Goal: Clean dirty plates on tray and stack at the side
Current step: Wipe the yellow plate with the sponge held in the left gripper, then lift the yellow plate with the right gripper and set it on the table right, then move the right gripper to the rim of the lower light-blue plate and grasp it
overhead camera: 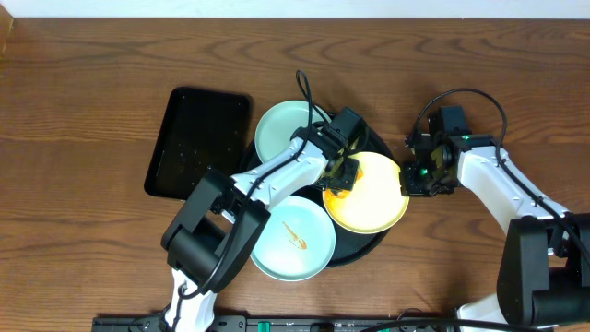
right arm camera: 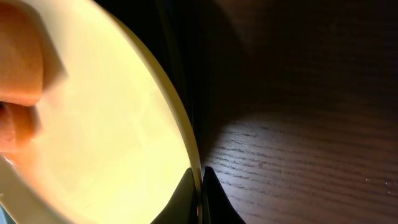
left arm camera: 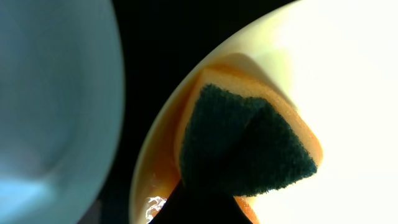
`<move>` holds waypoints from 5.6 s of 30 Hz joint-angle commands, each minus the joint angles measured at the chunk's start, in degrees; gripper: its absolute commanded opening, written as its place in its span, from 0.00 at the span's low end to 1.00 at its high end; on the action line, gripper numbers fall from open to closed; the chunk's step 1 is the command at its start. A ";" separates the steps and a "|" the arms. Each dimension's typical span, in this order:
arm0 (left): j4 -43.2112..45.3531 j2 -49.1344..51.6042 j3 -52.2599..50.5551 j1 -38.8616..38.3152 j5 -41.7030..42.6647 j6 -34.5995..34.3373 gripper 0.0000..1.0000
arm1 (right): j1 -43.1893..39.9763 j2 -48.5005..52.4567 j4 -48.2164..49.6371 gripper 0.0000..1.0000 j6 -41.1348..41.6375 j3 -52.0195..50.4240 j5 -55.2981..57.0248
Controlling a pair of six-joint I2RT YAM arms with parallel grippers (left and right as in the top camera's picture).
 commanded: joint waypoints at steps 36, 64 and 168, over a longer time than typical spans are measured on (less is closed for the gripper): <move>-13.00 -20.50 0.83 32.65 2.75 6.32 0.08 | 14.58 -25.38 7.02 0.01 -4.33 0.94 41.62; -13.00 -20.39 0.79 41.59 2.80 6.75 0.08 | 35.08 -24.65 17.86 0.01 -6.40 0.92 78.36; -17.09 -20.41 0.79 41.59 2.78 10.43 0.08 | 32.37 2.73 -1.90 0.13 20.81 -1.46 -9.03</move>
